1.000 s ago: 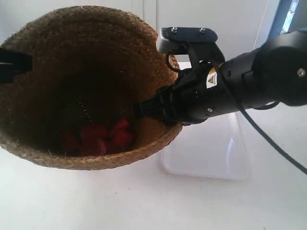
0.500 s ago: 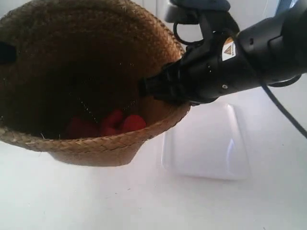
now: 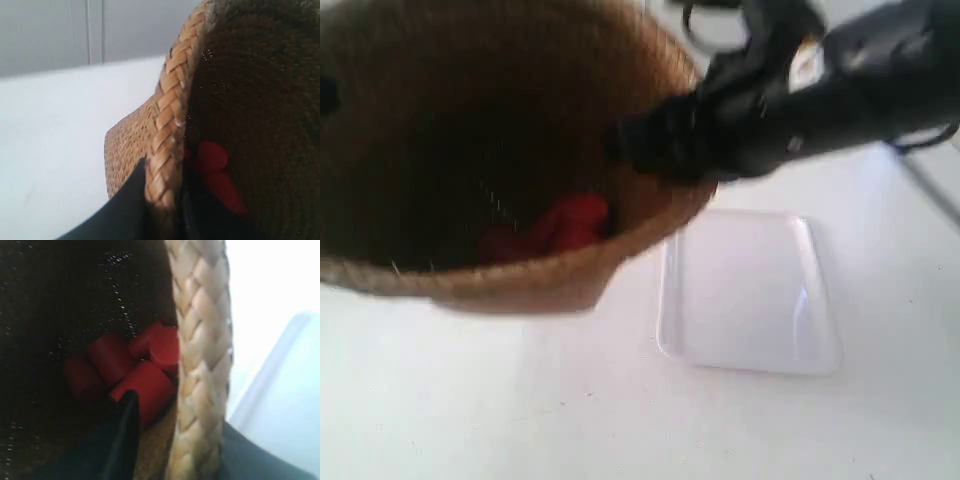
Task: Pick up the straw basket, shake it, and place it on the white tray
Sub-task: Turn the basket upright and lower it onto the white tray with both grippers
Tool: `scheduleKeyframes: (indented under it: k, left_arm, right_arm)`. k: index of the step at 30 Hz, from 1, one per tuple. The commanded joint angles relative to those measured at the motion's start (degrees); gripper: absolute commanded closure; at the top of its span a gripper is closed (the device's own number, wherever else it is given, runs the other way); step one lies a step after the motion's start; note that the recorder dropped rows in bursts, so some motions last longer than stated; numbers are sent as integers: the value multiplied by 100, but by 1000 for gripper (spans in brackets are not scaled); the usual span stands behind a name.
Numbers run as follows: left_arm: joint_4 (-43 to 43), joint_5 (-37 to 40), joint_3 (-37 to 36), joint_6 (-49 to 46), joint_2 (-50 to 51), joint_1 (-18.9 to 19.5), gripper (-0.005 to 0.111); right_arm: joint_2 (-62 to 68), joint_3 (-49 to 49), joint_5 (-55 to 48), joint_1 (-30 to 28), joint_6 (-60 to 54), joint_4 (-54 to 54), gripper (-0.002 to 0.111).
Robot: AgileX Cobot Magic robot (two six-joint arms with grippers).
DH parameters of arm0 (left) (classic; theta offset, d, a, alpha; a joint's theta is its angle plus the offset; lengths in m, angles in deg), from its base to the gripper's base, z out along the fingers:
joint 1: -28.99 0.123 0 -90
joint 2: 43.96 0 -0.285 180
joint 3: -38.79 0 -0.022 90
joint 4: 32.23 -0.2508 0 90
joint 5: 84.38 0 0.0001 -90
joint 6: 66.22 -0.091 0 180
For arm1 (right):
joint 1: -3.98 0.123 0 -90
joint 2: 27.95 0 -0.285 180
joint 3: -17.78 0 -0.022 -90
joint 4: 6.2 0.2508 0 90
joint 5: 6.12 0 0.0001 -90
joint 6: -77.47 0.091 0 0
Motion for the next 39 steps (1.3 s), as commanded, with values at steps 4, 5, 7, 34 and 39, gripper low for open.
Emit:
scheduleKeyframes:
  k: [4,5,7,34,39]
  left_arm:
    - [-31,-724,-612,-38,43,18,107]
    - [7,-800,-599,-119,4,18,107]
    - [-114,-961,-539,-129,-43,29,107]
    - [1465,-100,1253,-171,1851,-735,107]
    - [1457,-326,1604,-89,2539,-1332,107]
  right_arm:
    - [163,-395,159,-232,52,-485,108]
    - [160,-409,204,-206,-113,-420,108]
    - [143,-418,298,-206,-76,-470,108]
    - [848,1408,-2431,-1715,-993,-474,108]
    - [959,1621,-2728,-2033,-1096,-702,108]
